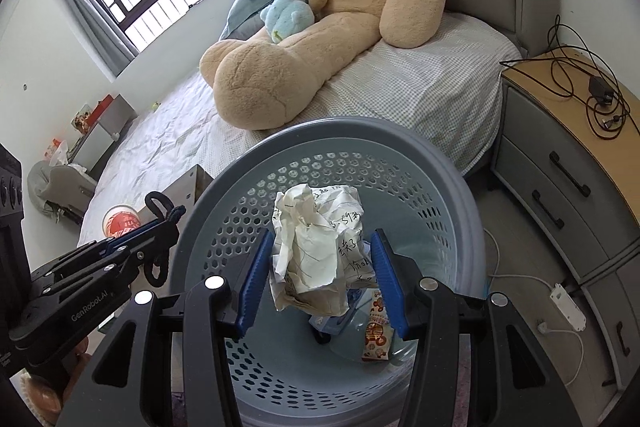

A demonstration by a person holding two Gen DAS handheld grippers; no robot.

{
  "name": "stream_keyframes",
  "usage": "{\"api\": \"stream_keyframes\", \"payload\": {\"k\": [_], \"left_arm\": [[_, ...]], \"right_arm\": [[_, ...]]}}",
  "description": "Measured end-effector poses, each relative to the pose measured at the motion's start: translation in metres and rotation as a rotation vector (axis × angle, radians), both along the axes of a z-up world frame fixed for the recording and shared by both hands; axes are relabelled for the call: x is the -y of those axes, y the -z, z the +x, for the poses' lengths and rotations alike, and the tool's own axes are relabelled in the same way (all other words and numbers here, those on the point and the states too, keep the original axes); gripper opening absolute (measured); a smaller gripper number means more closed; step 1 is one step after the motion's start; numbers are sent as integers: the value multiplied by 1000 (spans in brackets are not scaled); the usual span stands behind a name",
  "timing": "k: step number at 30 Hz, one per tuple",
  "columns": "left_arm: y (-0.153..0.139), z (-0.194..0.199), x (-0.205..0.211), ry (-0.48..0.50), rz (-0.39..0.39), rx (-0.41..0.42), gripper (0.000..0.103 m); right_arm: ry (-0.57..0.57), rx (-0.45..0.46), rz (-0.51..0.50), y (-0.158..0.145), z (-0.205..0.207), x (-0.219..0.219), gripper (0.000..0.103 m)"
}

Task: Collect trash
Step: 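Carry the black cord and crumpled paper over the grey basket, then open both tools to drop the cord and paper into the basket, then withdraw both open tools from the basket back over the table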

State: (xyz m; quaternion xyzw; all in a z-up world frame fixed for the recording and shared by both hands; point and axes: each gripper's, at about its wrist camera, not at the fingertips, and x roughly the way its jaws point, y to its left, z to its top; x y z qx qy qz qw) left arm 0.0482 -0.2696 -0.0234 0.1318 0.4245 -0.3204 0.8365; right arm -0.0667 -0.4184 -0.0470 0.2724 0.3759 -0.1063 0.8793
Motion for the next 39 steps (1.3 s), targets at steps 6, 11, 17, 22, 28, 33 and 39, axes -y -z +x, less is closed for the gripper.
{"api": "stream_keyframes", "payload": {"k": [6, 11, 17, 22, 28, 33, 39], "left_arm": [[4, -5, 6, 22, 8, -11, 14], [2, -6, 7, 22, 10, -7, 14], [3, -6, 8, 19, 18, -12, 16], [3, -4, 5, 8, 19, -18, 18], [2, -3, 0, -19, 21, -12, 46], [-3, -4, -5, -41, 15, 16, 68], [-7, -4, -10, -61, 10, 34, 80]], "right_arm": [[12, -12, 4, 4, -3, 4, 49], [13, -14, 9, 6, -4, 6, 49], [22, -8, 10, 6, -7, 8, 50], [30, -6, 14, 6, -9, 10, 50], [34, 31, 17, 1, -14, 11, 72], [42, 26, 10, -1, -16, 11, 72], [45, 19, 3, -2, -17, 9, 72]]}}
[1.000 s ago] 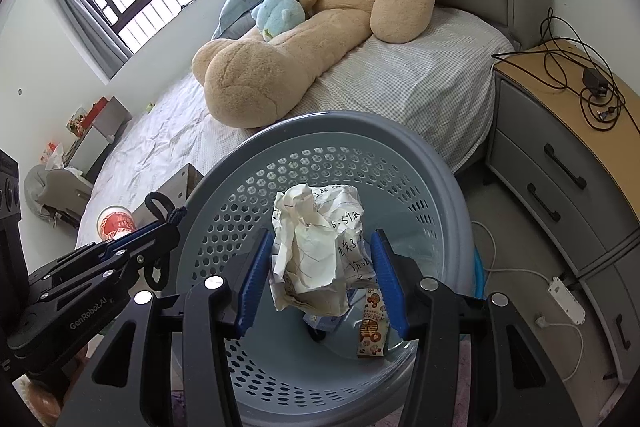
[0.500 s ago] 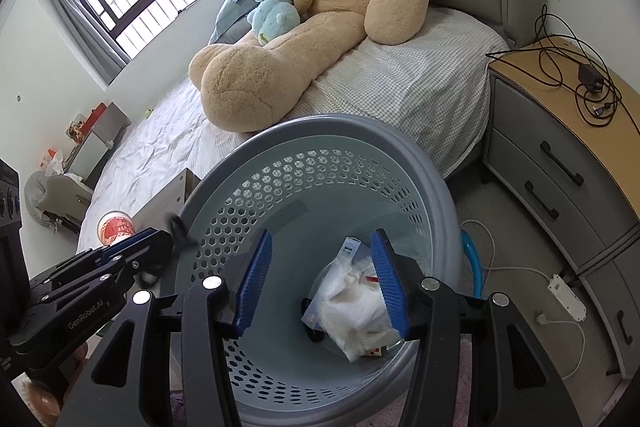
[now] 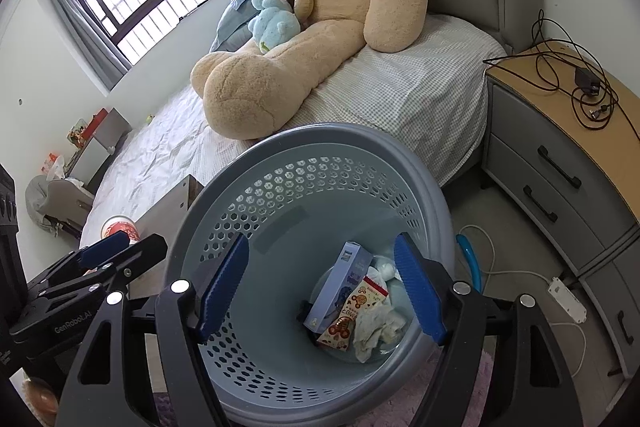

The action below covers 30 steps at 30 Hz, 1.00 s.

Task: Collect trash
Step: 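Withdraw both open tools from the basket back over the table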

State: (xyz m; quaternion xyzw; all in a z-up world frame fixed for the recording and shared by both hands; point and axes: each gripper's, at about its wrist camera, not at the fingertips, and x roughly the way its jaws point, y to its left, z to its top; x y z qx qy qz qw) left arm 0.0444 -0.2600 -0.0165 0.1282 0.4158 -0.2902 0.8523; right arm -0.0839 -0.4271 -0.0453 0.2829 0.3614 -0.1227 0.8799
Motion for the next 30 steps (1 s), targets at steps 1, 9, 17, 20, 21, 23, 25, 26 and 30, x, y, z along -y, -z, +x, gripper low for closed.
{"api": "stream_keyframes", "payload": {"k": [1, 9, 17, 20, 21, 23, 25, 26, 30], "left_arm": [[0, 0, 0, -1, 0, 2, 81], [-6, -2, -7, -12, -18, 8, 89], [-11, -7, -16, -22, -35, 17, 89], [-13, -8, -23, -31, -43, 17, 89], [-14, -8, -25, -35, -46, 18, 89], [-16, -9, -30, -43, -50, 20, 89], [-17, -10, -36, -53, -54, 22, 89], [-18, -10, -38, -58, -56, 23, 90], [-19, -10, -52, -80, -63, 26, 90]], "right_arm": [[1, -1, -2, 0, 0, 0, 72], [7, -4, -20, -4, -2, -4, 72], [6, -10, -54, -9, -4, -14, 73], [4, -10, -67, -11, -4, -19, 73], [3, -10, -71, -12, -5, -20, 73], [2, -9, -78, -12, -4, -23, 74], [-1, -8, -84, -13, -4, -27, 74], [-2, -9, -86, -13, -4, -29, 74], [-15, -10, -95, -13, -2, -39, 74]]}}
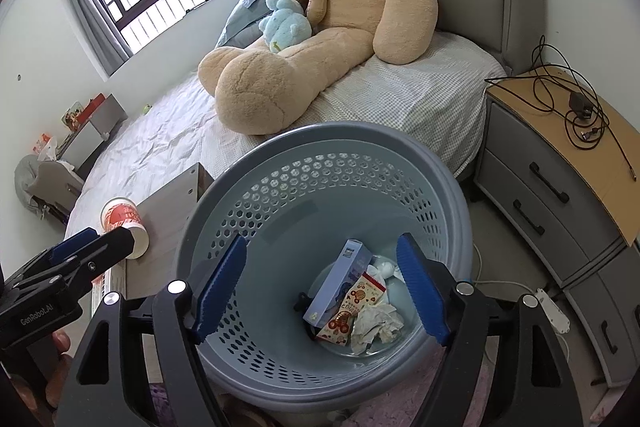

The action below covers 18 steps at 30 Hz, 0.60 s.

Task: Collect trash
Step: 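Withdraw both open tools from the basket back over the table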

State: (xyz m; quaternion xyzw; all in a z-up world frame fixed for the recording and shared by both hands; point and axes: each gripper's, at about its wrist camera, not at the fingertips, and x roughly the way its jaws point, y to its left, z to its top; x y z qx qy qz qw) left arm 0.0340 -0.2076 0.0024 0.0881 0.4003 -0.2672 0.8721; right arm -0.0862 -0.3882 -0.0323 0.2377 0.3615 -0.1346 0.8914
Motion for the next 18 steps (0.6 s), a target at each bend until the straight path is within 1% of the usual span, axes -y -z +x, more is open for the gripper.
{"api": "stream_keyframes", "payload": {"k": [18], "left_arm": [[-1, -7, -72, -118, -30, 17, 90]], "right_arm": [[-97, 18, -40, -10, 9, -61, 75]]}}
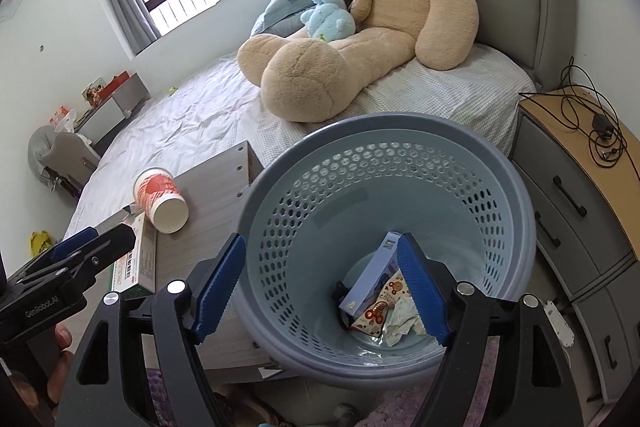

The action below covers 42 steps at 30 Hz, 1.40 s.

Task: Collect trash
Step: 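Withdraw both open tools from the basket back over the table, then move the right tool to the red-white paper cup and close on it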

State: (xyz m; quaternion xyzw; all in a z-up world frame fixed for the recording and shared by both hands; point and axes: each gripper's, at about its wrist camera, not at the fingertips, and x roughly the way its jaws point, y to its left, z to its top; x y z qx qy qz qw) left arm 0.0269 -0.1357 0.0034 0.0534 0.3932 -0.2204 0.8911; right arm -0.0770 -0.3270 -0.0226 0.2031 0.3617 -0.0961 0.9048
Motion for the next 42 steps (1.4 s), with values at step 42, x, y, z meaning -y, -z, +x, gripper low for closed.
{"api": "stream_keyframes", "payload": {"k": [42], "left_arm": [[4, -14, -115, -182, -49, 5, 90]], "right_arm": [[-202, 32, -67, -13, 24, -109, 75]]}}
